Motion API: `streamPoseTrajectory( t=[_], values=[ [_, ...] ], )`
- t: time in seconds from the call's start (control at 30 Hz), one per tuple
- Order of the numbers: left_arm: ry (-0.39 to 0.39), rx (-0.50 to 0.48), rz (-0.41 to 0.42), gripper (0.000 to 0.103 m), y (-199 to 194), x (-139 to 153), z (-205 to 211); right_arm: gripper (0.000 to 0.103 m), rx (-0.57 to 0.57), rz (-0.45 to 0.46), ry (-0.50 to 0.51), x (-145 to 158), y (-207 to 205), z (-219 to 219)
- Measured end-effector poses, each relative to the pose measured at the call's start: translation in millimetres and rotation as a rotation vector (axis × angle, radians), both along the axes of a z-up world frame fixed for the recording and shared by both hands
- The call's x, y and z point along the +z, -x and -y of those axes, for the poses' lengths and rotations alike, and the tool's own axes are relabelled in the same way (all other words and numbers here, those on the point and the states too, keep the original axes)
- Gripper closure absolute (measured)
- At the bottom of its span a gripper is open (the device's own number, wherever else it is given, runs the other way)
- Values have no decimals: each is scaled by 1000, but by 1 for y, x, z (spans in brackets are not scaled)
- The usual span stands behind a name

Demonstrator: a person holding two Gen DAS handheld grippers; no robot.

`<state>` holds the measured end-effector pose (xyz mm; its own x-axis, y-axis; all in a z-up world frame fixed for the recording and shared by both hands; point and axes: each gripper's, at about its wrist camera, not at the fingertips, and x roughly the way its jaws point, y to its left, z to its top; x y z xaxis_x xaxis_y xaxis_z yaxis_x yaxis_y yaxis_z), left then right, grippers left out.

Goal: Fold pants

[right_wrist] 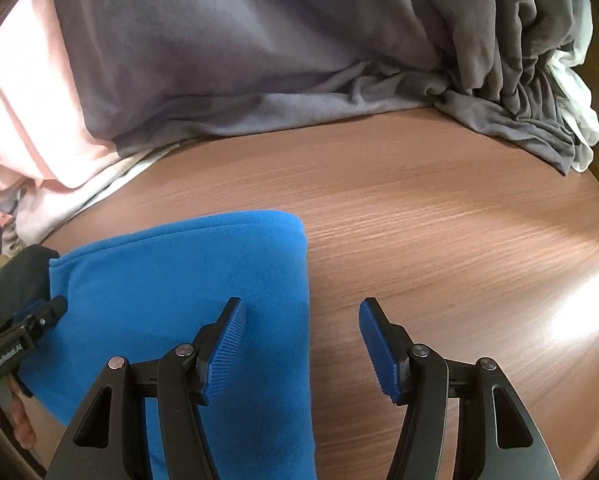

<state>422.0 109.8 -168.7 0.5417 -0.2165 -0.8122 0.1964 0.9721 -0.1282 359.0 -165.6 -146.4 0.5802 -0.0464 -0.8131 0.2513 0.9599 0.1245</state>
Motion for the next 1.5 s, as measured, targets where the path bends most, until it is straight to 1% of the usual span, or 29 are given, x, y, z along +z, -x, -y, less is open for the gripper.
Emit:
streamPoseTrajectory(
  t=[0.1, 0.23, 0.47, 0.57, 0.73, 0.8, 0.87, 0.9, 0.97, 1.03, 1.07, 1.1, 1.13, 1.2, 1.23, 1.3, 1.4, 1.5],
  values=[
    [15, -7, -6, 36, -3, -4, 0, 44, 14, 4, 16, -1, -2, -2],
    [12, -15, 4, 36, -4, -7, 3, 44, 18, 8, 0, -6, -2, 0],
    [37, -20, 6, 39, -4, -8, 2, 44, 23, 21, -19, -13, -1, 1],
    [64, -21, 9, 43, -4, -10, 2, 44, 20, 30, -33, -15, -1, 3],
    [99, -9, 4, 43, -6, -12, 1, 44, 18, 44, -59, -15, 0, 5],
    [96, 2, -19, 44, -8, -8, 1, 45, 14, 43, -47, -11, -1, 3],
    [82, 2, -13, 47, -5, 2, 3, 45, -11, 65, -20, -4, 2, 3],
    [81, -5, 3, 47, -2, 7, 4, 45, -21, 76, -26, 0, 4, 4],
    [109, -30, 18, 47, 3, 14, 4, 45, -15, 90, -68, 5, 6, 5],
    [148, -42, 21, 45, 3, 17, 4, 45, -21, 87, -86, 5, 7, 7],
    [151, -49, 19, 42, 2, 15, 6, 45, -26, 82, -89, 4, 7, 8],
    [135, -43, 0, 43, -1, 10, 7, 45, -32, 76, -95, 2, 7, 9],
    [142, -35, -28, 43, -5, 4, 7, 45, -33, 69, -107, -1, 6, 9],
    [170, -17, -46, 40, -7, -1, 4, 45, -30, 42, -124, -8, 5, 8],
    [171, -16, -51, 39, -7, -3, 3, 45, -25, 26, -125, -11, 3, 6],
    [174, -10, -70, 36, -9, -8, 2, 45, -24, 30, -124, -13, 4, 4],
    [207, -7, -96, 35, -12, -17, 0, 45, -14, 26, -117, -15, 4, 3],
    [220, -3, -94, 35, -13, -19, 0, 45, -9, 22, -117, -18, 4, 3]
  ],
)
